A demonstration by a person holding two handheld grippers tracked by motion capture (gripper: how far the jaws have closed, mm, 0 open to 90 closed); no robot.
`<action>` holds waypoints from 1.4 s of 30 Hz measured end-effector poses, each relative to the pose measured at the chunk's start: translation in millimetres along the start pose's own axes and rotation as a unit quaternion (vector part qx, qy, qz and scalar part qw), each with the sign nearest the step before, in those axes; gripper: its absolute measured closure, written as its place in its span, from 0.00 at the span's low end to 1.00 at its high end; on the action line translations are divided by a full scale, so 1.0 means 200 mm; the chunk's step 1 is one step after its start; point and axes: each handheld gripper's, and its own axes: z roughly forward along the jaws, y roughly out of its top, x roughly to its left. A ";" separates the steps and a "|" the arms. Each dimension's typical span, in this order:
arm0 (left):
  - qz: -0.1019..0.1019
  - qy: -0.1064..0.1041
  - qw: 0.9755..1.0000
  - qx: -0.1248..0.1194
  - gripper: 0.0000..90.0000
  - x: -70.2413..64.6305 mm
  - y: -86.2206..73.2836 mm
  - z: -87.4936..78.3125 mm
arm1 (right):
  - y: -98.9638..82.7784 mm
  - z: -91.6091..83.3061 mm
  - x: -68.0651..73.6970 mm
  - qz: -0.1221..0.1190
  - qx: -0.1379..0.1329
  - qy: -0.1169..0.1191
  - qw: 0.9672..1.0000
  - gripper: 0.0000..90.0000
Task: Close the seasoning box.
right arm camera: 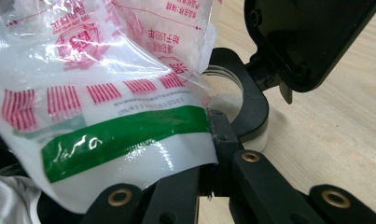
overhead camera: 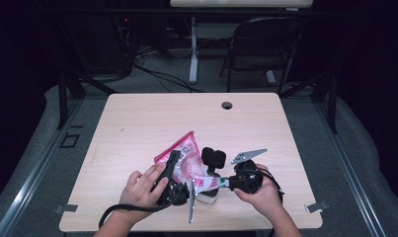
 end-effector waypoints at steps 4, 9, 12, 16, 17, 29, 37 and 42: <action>0.000 0.000 1.000 0.000 0.71 0.00 0.00 0.00 | 0.00 0.00 0.00 0.000 0.000 0.001 1.000 1.00; 0.001 0.001 1.000 0.000 0.71 0.00 0.00 0.00 | 0.00 0.00 0.00 0.000 0.001 0.000 1.000 1.00; 0.000 0.000 1.000 0.000 0.71 0.00 0.00 0.00 | 0.00 0.00 0.00 -0.001 0.001 0.001 1.000 1.00; -0.002 -0.001 1.000 0.000 0.71 0.00 0.00 0.00 | 0.00 0.00 0.00 -0.001 0.000 0.001 1.000 1.00; 0.001 0.002 1.000 -0.002 0.71 0.01 0.00 0.00 | 0.00 0.00 0.00 -0.001 0.000 0.001 1.000 1.00; 0.001 0.003 1.000 -0.003 0.71 0.01 0.01 0.00 | 0.00 0.00 0.00 0.000 0.000 0.000 1.000 1.00; 0.001 0.003 1.000 -0.004 0.71 0.01 0.01 0.00 | 0.00 0.00 0.00 -0.002 0.003 0.001 1.000 1.00; 0.002 0.003 1.000 -0.002 0.72 0.01 0.01 -0.01 | 0.00 0.01 0.00 -0.001 0.003 -0.001 1.000 1.00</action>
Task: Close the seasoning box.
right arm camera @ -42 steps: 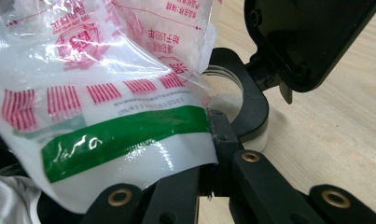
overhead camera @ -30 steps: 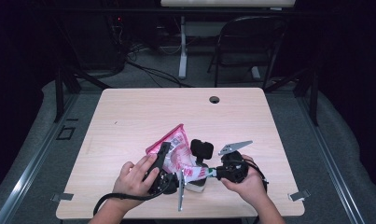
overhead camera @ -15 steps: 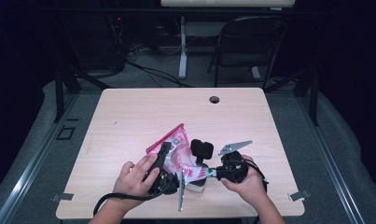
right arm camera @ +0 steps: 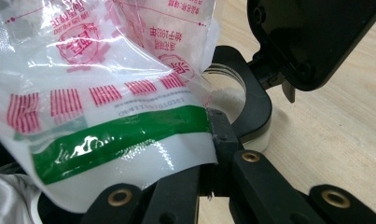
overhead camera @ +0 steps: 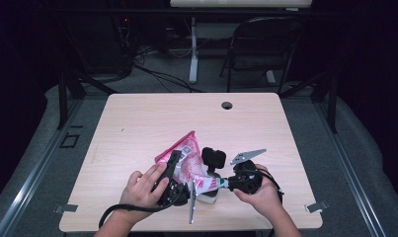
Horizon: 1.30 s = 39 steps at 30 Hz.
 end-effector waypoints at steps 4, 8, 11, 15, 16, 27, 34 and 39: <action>-0.001 0.000 1.000 -0.002 0.72 0.00 0.00 0.00 | 0.00 0.00 0.00 -0.001 0.003 0.003 1.000 1.00; 0.000 0.000 1.000 -0.002 0.72 0.00 0.00 0.00 | 0.00 0.00 0.00 0.000 0.004 0.005 1.000 1.00; -0.002 -0.002 1.000 -0.001 0.72 0.00 0.00 0.00 | 0.00 0.01 0.00 0.001 0.003 0.007 1.000 1.00; 0.001 -0.001 1.000 -0.002 0.72 0.00 0.00 0.00 | 0.00 0.01 0.00 -0.001 0.006 0.005 1.000 1.00; 0.001 -0.001 1.000 -0.002 0.72 0.00 0.00 0.00 | 0.00 0.01 0.00 -0.001 0.006 0.005 1.000 1.00; 0.000 -0.001 1.000 -0.002 0.72 0.00 0.00 0.00 | 0.00 0.02 0.00 -0.003 0.011 0.006 1.000 1.00; 0.000 -0.002 1.000 0.000 0.72 0.00 0.00 0.00 | 0.00 0.02 0.01 -0.004 0.013 0.007 1.000 1.00; -0.001 -0.001 1.000 -0.002 0.72 0.00 0.00 0.00 | 0.00 0.02 0.01 -0.003 0.010 0.007 1.000 1.00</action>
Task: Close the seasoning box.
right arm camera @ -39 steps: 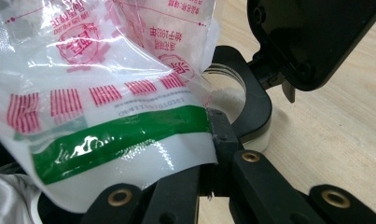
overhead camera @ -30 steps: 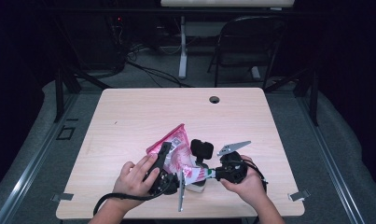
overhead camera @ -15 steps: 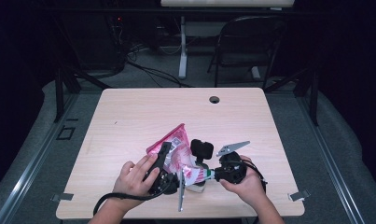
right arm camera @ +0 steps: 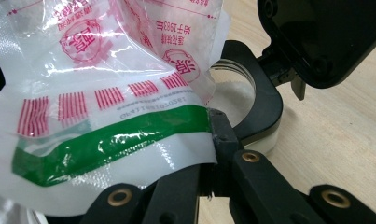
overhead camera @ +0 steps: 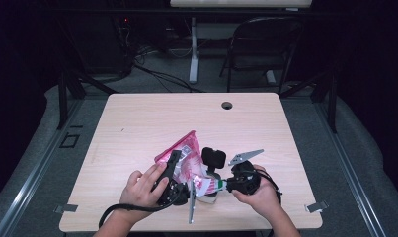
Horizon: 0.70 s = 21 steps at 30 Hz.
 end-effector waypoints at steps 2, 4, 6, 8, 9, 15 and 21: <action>0.000 0.000 1.000 0.000 0.72 0.00 0.00 0.00 | 0.00 0.00 0.00 0.000 0.000 0.000 1.000 1.00; -0.002 0.000 1.000 0.001 0.72 0.00 0.00 0.00 | 0.00 0.00 0.00 0.001 -0.002 0.000 1.000 1.00; -0.003 0.002 1.000 -0.001 0.73 0.00 0.00 0.00 | 0.00 0.00 0.00 0.000 -0.002 0.001 1.000 1.00; -0.003 0.001 1.000 0.001 0.73 0.00 -0.01 0.00 | 0.00 0.00 0.00 0.000 -0.002 0.001 1.000 1.00; -0.004 0.000 1.000 0.001 0.73 0.00 -0.01 0.00 | 0.00 0.00 0.00 0.000 -0.002 0.001 1.000 1.00; -0.008 -0.004 1.000 0.005 0.73 -0.01 -0.02 0.00 | 0.00 -0.01 0.00 0.001 -0.006 0.000 1.000 1.00; -0.014 -0.009 1.000 0.009 0.74 -0.02 -0.04 0.01 | 0.01 -0.01 0.01 0.002 -0.010 -0.002 1.000 1.00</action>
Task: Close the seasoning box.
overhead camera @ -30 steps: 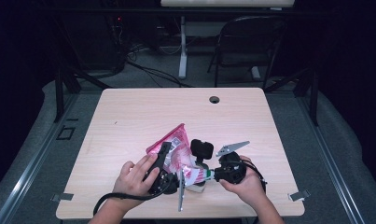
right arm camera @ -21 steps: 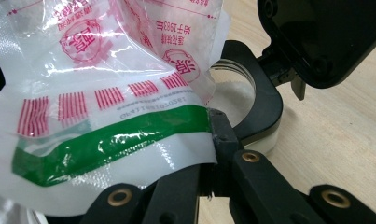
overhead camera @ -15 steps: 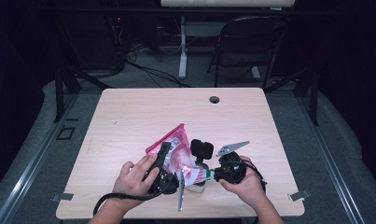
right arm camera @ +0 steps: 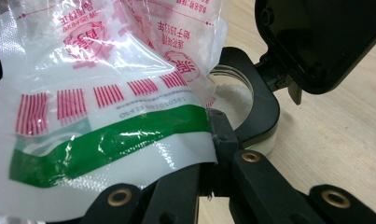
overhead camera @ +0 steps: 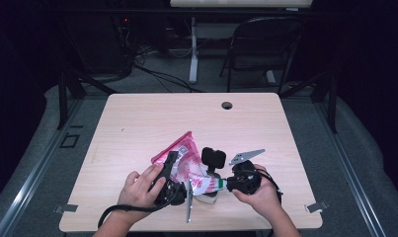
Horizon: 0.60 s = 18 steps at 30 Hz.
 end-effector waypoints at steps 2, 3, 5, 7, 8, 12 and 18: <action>-0.005 -0.004 1.000 0.003 0.74 -0.01 -0.01 0.00 | 0.00 0.00 0.00 0.000 0.000 0.001 1.000 1.00; -0.007 -0.005 1.000 0.002 0.74 -0.01 -0.02 0.00 | 0.00 0.00 0.00 0.000 -0.001 0.000 1.000 1.00; -0.010 -0.006 1.000 0.003 0.74 -0.01 -0.02 0.00 | 0.00 0.00 0.00 -0.001 -0.001 -0.001 1.000 1.00; -0.013 -0.007 1.000 0.004 0.75 -0.01 -0.03 0.00 | 0.00 0.00 0.01 -0.001 -0.003 -0.004 1.000 1.00; -0.014 -0.011 1.000 0.007 0.75 -0.01 -0.03 0.00 | 0.01 -0.01 0.01 -0.004 -0.001 -0.005 1.000 1.00; -0.025 -0.013 1.000 0.007 0.75 -0.02 -0.05 0.00 | 0.01 -0.01 0.02 -0.002 -0.006 -0.006 1.000 1.00; -0.036 -0.020 0.999 0.012 0.76 -0.03 -0.08 0.00 | 0.02 -0.01 0.02 -0.004 -0.011 -0.009 1.000 1.00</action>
